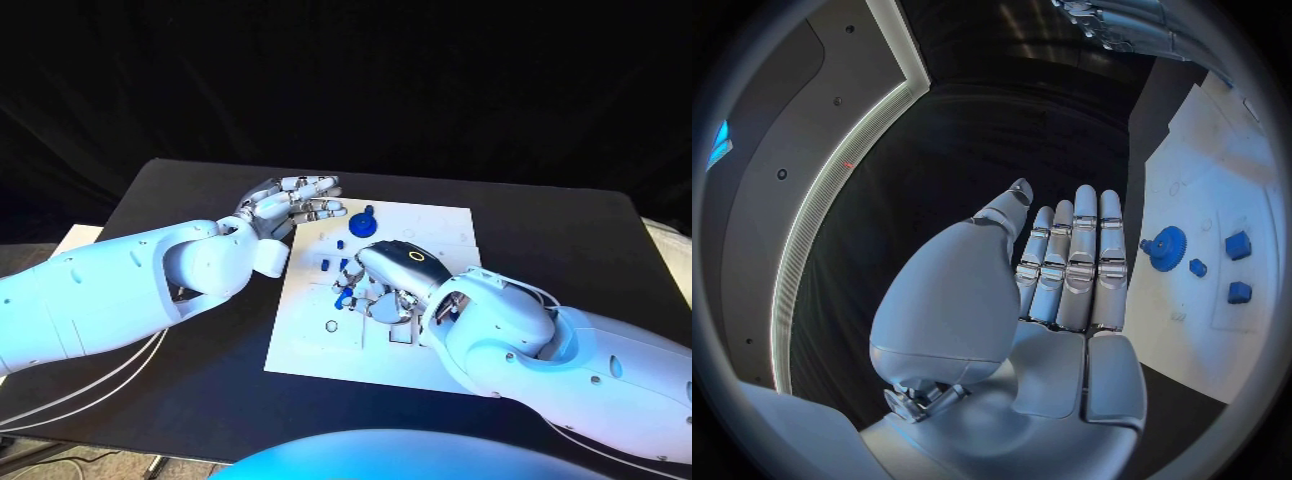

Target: Assemble the parts on the task board

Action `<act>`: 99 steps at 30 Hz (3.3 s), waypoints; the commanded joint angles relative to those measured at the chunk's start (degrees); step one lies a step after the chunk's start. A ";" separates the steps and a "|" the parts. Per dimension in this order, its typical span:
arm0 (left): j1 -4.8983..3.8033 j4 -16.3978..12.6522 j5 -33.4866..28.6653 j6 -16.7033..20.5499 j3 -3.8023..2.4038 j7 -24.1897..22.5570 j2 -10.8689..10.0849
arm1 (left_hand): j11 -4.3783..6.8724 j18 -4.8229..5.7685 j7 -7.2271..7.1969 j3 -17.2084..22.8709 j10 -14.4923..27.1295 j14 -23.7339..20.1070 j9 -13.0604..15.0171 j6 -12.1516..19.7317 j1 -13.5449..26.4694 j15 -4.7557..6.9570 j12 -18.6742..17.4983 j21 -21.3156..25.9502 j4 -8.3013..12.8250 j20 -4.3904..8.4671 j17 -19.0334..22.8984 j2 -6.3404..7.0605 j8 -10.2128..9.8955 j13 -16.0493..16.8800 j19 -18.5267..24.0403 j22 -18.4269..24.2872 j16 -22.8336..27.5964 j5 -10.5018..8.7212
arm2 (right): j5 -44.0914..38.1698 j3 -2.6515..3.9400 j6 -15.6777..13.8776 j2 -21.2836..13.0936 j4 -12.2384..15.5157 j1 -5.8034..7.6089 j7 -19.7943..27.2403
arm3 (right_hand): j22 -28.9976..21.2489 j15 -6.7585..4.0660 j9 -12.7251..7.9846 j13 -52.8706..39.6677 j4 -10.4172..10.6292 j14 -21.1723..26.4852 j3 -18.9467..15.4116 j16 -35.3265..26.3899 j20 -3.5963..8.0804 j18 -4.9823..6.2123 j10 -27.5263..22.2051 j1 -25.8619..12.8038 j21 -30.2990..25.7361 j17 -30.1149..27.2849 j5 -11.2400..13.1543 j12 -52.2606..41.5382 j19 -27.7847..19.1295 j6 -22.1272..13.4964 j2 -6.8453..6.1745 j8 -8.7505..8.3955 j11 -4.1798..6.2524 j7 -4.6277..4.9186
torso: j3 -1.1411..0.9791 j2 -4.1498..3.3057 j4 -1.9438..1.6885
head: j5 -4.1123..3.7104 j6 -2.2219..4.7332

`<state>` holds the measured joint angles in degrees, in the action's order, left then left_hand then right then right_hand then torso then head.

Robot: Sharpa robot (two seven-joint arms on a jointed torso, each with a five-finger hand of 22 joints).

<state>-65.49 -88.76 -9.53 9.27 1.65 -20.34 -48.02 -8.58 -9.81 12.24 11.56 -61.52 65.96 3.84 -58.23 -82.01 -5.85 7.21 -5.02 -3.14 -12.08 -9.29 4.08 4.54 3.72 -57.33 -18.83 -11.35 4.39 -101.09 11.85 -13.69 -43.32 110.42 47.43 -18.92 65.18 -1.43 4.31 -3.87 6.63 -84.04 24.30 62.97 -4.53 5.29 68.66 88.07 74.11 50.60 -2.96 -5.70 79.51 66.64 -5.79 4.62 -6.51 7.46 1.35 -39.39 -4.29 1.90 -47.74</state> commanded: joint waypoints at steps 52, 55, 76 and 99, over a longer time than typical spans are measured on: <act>0.01 0.47 0.19 -1.31 -0.05 -0.33 0.72 | -0.31 -0.74 0.02 0.11 0.14 0.51 -0.04 0.35 0.39 0.06 -0.32 -0.31 -0.34 -0.09 0.09 -0.06 -0.25 0.06 -0.32 0.05 0.16 0.22 | -4.11 -3.39 3.18 6.00 -8.34 -2.71 1.62 | -4.67 1.80 -0.72 0.43 -2.11 0.79 2.58 -2.43 -1.26 0.92 -5.46 -6.52 -2.97 -3.92 -1.23 2.24 -2.59 -6.98 -3.36 -1.20 0.97 1.52 | 0.01 -0.03 0.00 | 0.85 -1.39; 0.01 0.46 0.19 -1.35 -0.05 -0.29 0.70 | -0.31 -0.74 0.02 0.11 0.14 0.51 -0.04 0.35 0.39 0.06 -0.32 -0.31 -0.34 -0.09 0.09 -0.06 -0.25 0.06 -0.32 0.05 0.16 0.22 | -3.99 -3.43 1.69 5.95 -8.27 -2.71 1.59 | -6.50 1.93 -0.66 0.30 -2.04 0.91 0.37 -3.08 -1.57 1.29 -8.94 -7.98 -4.35 -4.72 -1.37 2.02 -3.31 -9.80 -4.25 -1.13 0.66 1.41 | 0.01 -0.03 0.01 | 0.85 -1.38; 0.01 0.54 0.19 -1.32 -0.04 -0.21 0.37 | -0.30 -0.75 0.02 0.22 0.12 0.58 -0.02 0.34 0.29 0.08 -0.31 -0.33 -0.26 -0.07 0.09 -0.15 -0.20 0.06 -0.38 0.24 0.29 0.23 | 7.51 1.02 -4.72 -8.85 2.40 -2.43 -0.75 | -6.25 1.32 -0.18 -0.58 -0.23 0.44 -11.05 -2.78 -1.45 1.06 -4.59 -7.60 -4.49 -4.60 -3.43 -4.70 -2.10 -8.36 -0.92 -0.28 1.52 1.50 | -0.03 0.37 0.94 | -1.84 -0.11; 0.17 -0.03 0.19 -1.45 -0.02 -0.12 -0.33 | -0.29 -0.75 0.00 0.31 0.12 0.62 0.00 0.33 0.22 0.09 -0.32 -0.34 -0.20 -0.06 0.10 -0.21 -0.18 0.06 -0.41 0.36 0.37 0.23 | 13.36 1.98 -3.26 -22.96 4.91 -5.50 -14.88 | 11.98 -1.68 1.95 -57.62 9.96 -3.42 -27.97 18.25 1.74 -2.37 10.06 -15.77 8.32 23.28 -14.35 -58.53 4.89 -6.66 0.91 5.27 5.53 -1.64 | -0.28 0.42 2.71 | -4.61 0.69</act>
<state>-65.36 -88.68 -9.52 8.94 1.67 -20.24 -48.43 -8.58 -9.81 12.24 11.73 -61.52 66.17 3.84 -58.23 -82.01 -5.64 7.21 -5.02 -3.31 -12.08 -9.24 4.08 4.54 3.72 -57.33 -18.55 -11.27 4.39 -88.21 13.81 -18.32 -66.38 115.42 42.05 -31.52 74.95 -3.45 6.25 -61.27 16.59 -84.01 -3.58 81.09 -2.58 3.93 78.87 72.29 82.13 73.79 -16.98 -64.08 83.92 60.28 -5.48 9.70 -0.79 5.81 1.02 -38.97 -1.54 -2.66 -46.91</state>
